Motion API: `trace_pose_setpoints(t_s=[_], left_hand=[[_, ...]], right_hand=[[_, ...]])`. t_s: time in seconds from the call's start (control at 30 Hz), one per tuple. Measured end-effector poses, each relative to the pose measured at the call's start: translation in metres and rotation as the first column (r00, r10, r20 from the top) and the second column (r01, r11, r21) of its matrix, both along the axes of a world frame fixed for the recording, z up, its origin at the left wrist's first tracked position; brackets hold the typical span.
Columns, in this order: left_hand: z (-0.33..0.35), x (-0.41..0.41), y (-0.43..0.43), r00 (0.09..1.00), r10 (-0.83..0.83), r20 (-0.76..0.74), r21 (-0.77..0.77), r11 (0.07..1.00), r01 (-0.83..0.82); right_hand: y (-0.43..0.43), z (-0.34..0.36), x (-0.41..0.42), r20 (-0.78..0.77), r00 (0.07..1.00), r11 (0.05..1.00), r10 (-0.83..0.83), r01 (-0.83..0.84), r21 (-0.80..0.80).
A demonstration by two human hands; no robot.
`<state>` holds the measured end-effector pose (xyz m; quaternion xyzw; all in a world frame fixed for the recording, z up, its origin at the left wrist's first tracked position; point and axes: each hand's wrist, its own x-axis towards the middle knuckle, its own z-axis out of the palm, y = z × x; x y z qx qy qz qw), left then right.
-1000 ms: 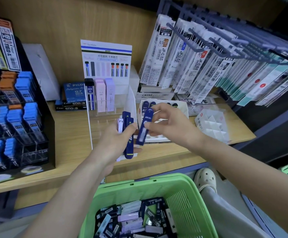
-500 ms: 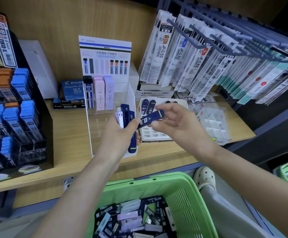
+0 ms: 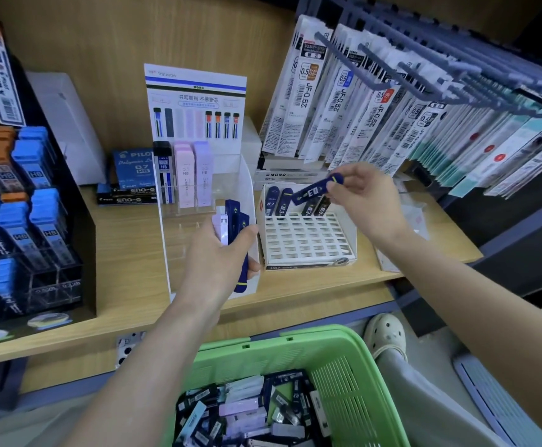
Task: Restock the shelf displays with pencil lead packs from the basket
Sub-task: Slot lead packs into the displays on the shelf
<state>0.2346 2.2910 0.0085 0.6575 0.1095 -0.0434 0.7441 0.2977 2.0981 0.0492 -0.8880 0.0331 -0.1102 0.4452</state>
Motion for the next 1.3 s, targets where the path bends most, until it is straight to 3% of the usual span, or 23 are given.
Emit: trace_pose_setpoints(t_s=[0.07, 0.4, 0.53, 0.73, 0.83, 1.07, 1.23, 1.3], left_hand=[[0.000, 0.001, 0.001, 1.000, 0.004, -0.009, -0.021, 1.000, -0.004], [-0.003, 0.007, -0.004, 1.000, -0.010, -0.015, -0.007, 1.000, 0.010], [-0.001, 0.007, -0.009, 0.999, -0.016, -0.045, -0.033, 0.999, 0.014], [0.002, 0.008, -0.013, 0.998, 0.006, -0.062, -0.055, 0.998, -0.009], [0.003, 0.009, -0.014, 0.997, 0.010, -0.070, -0.059, 0.998, -0.015], [0.004, 0.009, -0.015, 0.995, 0.032, -0.092, -0.050, 0.998, -0.036], [0.001, 0.009, -0.017, 0.995, 0.017, -0.100, -0.045, 0.999, -0.022], [0.000, 0.009, -0.017, 0.995, 0.004, -0.099, -0.039, 0.999, -0.008]], right_hand=[[-0.006, -0.011, 0.016, 0.024, 1.000, 0.991, -0.016, 0.019, -0.131], [-0.004, -0.045, 0.043, -0.046, 0.992, 0.874, 0.116, -0.124, -0.470], [-0.006, -0.043, 0.045, -0.032, 0.993, 0.859, 0.115, -0.115, -0.499], [-0.009, -0.038, 0.049, -0.177, 0.966, 0.770, 0.188, -0.256, -0.584], [-0.008, -0.041, 0.050, -0.144, 0.967, 0.738, 0.208, -0.252, -0.626], [-0.004, -0.040, 0.053, -0.059, 0.991, 0.804, 0.116, -0.129, -0.580], [-0.001, -0.034, 0.051, -0.047, 0.986, 0.674, 0.160, -0.144, -0.724], [0.002, -0.031, 0.053, -0.095, 0.978, 0.565, 0.186, -0.186, -0.804]])
